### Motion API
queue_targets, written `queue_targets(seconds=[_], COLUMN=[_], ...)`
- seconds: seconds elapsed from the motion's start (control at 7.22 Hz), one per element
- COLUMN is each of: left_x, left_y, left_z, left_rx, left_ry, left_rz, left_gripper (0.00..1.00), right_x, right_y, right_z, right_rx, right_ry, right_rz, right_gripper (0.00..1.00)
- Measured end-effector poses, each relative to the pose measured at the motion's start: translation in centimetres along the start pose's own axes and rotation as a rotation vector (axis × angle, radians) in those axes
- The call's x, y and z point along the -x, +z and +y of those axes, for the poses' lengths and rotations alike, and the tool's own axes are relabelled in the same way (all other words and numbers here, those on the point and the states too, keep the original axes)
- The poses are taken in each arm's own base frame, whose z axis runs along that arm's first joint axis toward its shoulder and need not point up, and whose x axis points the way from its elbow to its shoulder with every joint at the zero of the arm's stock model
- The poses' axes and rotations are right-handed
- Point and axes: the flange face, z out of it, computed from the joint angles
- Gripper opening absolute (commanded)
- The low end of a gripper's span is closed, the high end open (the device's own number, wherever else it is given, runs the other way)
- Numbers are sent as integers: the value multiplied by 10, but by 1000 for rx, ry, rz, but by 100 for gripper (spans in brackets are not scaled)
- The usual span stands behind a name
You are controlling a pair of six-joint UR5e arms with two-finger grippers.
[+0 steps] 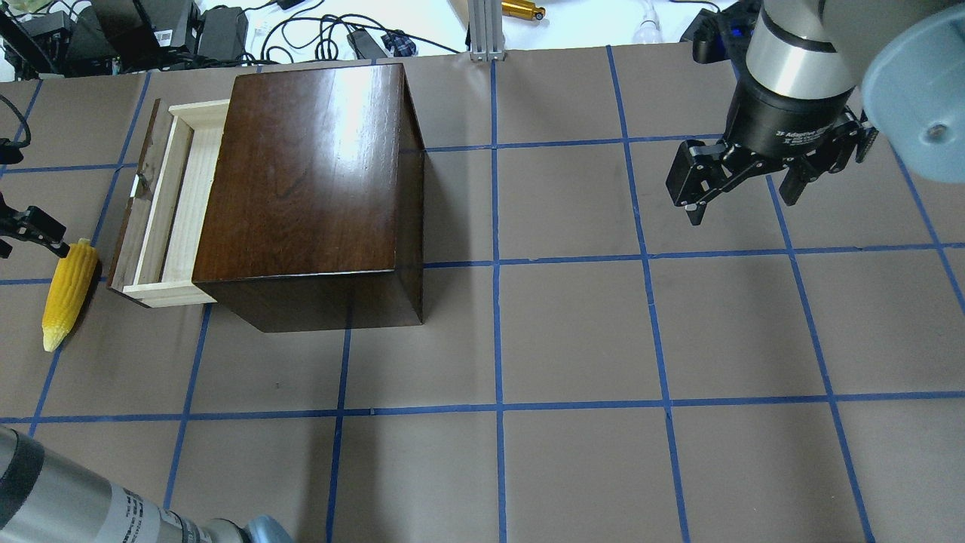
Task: Open drawer and put corn inside
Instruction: 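Lower the left gripper and grasp the yellow corn cob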
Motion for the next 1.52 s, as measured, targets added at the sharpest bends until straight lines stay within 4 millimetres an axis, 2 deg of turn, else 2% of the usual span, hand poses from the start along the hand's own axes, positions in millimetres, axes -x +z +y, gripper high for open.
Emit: queue_targets(seconds=[0.28, 0.55, 0.69, 0.97, 1.52], left_x=[8, 15, 17, 18, 19], left_y=[44, 74, 82, 86, 81], left_z=[5, 8, 8, 7, 7], left_rx=[-18, -24, -26, -26, -31], left_ry=[19, 36, 36, 39, 30], left_rz=[14, 63, 82, 90, 85], left_gripper=[100, 100, 89, 0, 0], right_x=[0, 0, 0, 0, 0], right_y=[0, 0, 0, 0, 0], right_z=[0, 0, 0, 0, 0], right_rx=[0, 0, 0, -1, -1], right_ry=[0, 0, 0, 1, 1], right_rz=[0, 0, 0, 0, 0], right_gripper=[100, 100, 100, 100, 100])
